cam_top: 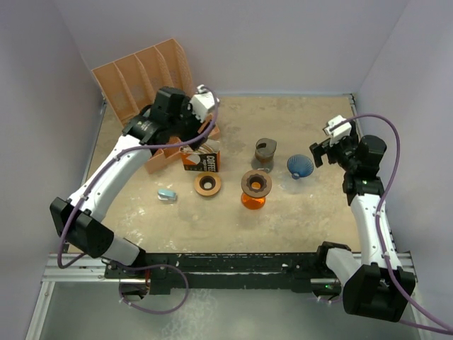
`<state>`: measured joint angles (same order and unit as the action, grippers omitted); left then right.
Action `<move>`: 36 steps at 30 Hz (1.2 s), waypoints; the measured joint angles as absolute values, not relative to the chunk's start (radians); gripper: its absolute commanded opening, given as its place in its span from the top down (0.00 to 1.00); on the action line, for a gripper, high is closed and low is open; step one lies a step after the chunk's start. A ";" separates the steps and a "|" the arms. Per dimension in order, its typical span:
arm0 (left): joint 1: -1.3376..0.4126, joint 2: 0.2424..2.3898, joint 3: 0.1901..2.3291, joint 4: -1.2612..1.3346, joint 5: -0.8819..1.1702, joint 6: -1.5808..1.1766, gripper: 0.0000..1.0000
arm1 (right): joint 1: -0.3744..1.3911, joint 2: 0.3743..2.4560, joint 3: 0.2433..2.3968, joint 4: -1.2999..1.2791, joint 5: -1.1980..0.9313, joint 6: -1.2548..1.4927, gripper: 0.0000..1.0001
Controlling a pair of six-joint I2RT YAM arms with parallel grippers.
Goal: Place the coffee filter in the dripper
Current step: Place the dripper holder onto the coffee server, then pick up the coffee dripper from the center of the board.
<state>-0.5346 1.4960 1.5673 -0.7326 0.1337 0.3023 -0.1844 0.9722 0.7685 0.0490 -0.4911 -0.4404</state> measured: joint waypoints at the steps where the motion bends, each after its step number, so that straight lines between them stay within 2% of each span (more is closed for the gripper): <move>1: -0.505 1.487 1.554 -0.717 0.139 0.284 0.30 | -0.184 0.972 0.768 0.047 -0.495 -0.445 0.01; 4: -0.417 1.454 1.510 -0.672 0.162 0.226 0.28 | -0.184 0.973 0.767 0.043 -0.505 -0.457 0.05; 10: -0.271 1.374 1.389 -0.590 0.181 0.157 0.21 | -0.183 1.018 0.768 0.036 -0.515 -0.484 0.21; 15: -0.235 1.288 1.293 -0.558 0.198 0.150 0.15 | -0.181 1.129 0.781 -0.010 -0.477 -0.524 0.31; 22: -0.201 1.205 1.246 -0.530 0.231 0.151 0.13 | -0.178 1.297 0.854 -0.084 -0.435 -0.567 0.45; 25: -0.197 1.200 1.245 -0.525 0.252 0.155 0.13 | -0.177 1.406 0.928 -0.140 -0.442 -0.577 0.49; 36: -0.197 1.222 1.245 -0.525 0.297 0.168 0.13 | -0.176 1.534 1.003 -0.233 -0.466 -0.589 0.58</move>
